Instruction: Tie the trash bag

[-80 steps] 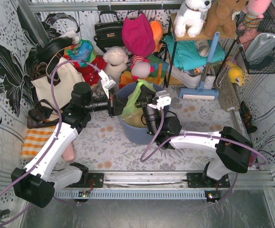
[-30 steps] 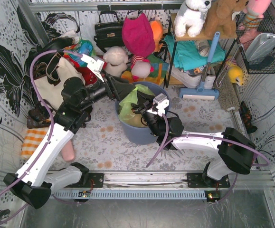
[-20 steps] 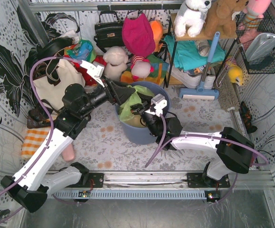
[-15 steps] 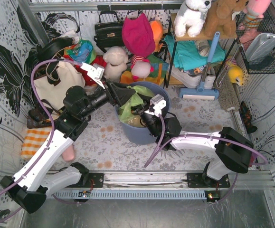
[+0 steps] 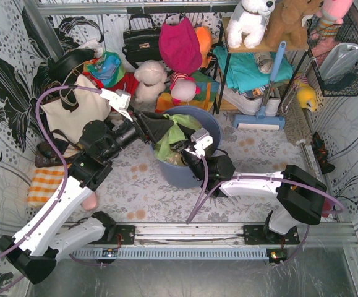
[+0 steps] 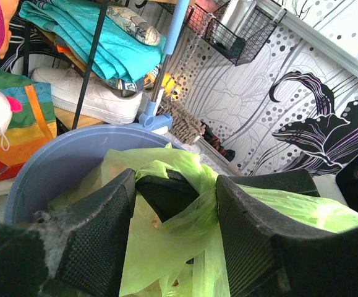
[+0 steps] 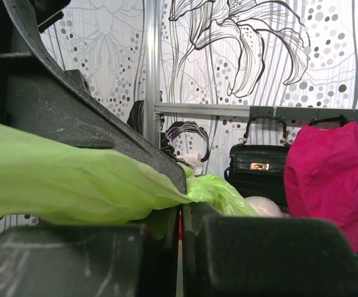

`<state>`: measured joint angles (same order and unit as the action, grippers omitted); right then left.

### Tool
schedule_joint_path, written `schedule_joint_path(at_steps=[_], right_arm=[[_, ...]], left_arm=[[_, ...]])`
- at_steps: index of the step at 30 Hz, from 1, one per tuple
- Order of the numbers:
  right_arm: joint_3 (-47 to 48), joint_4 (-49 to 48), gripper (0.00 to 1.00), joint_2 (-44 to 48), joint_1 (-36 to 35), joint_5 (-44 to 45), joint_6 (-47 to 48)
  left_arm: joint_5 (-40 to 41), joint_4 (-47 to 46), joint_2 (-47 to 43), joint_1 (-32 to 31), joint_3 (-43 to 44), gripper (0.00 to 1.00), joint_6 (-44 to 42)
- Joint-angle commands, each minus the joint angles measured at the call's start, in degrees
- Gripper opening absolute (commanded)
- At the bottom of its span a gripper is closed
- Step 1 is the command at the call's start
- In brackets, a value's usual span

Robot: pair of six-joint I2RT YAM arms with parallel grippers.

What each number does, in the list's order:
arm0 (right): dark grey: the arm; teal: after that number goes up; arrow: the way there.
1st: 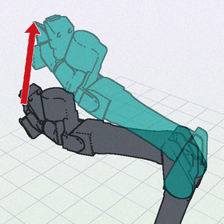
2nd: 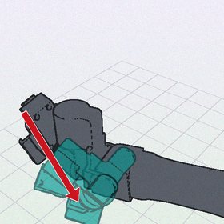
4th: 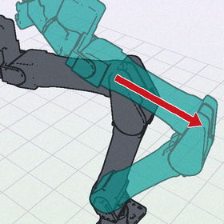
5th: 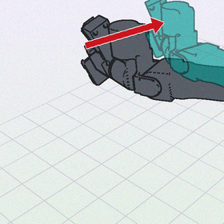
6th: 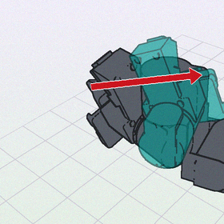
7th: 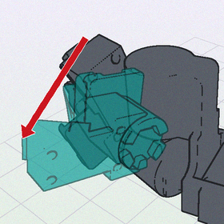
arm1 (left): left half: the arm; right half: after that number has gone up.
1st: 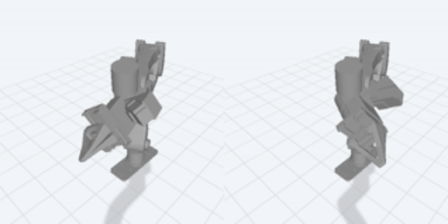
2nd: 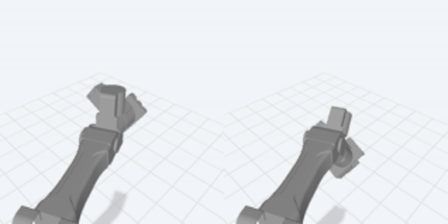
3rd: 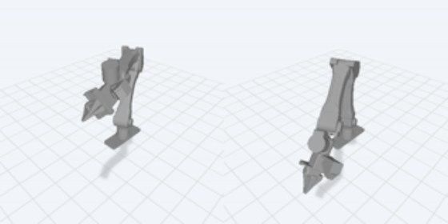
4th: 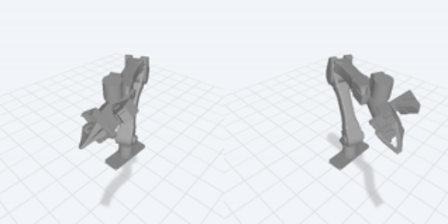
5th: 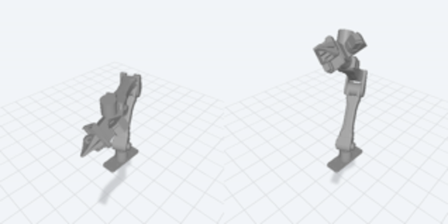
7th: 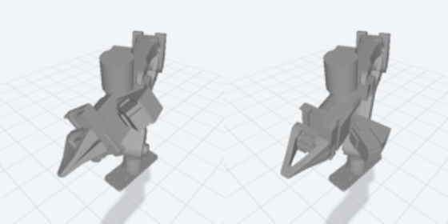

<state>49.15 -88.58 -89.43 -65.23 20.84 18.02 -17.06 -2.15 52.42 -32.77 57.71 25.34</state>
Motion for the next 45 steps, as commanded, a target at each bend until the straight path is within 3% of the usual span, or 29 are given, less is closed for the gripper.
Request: schedule_joint_path(at_steps=[1,11,16,23,33,38,45], right_arm=[[1.22,-8.67,0.0,-0.06,1.32,3.57,4.74],[1.02,-8.85,0.0,0.83,1.3,2.56,6.41],[1.76,-8.81,0.0,0.51,1.25,-0.34,7.1],[2.94,-8.9,0.0,-0.21,1.32,-1.25,8.84],[2.45,-9.0,0.0,0.52,1.28,-2.79,8.77],[2.51,-9.0,0.0,0.49,1.26,-3.29,9.05],[2.38,-9.05,0.0,0.74,1.27,-3.35,9.31]], left_arm=[[-5.72,5.83,-0.44,-1.85,0.45,0.61,0.39],[-7.91,8.0,-1.35,-1.85,0.5,0.56,-0.78],[1.53,14.17,-4.4,-1.84,2.78,0.5,-3.4],[7.75,13.72,-7.16,-1.85,4.98,0.47,-4.26],[14.31,12.25,-2.14,-1.77,11.87,0.49,-1.77],[13.27,16.33,4.77,-1.74,19.52,0.5,1.09],[10.05,18.47,8.75,-1.76,22.59,0.5,2.69]])
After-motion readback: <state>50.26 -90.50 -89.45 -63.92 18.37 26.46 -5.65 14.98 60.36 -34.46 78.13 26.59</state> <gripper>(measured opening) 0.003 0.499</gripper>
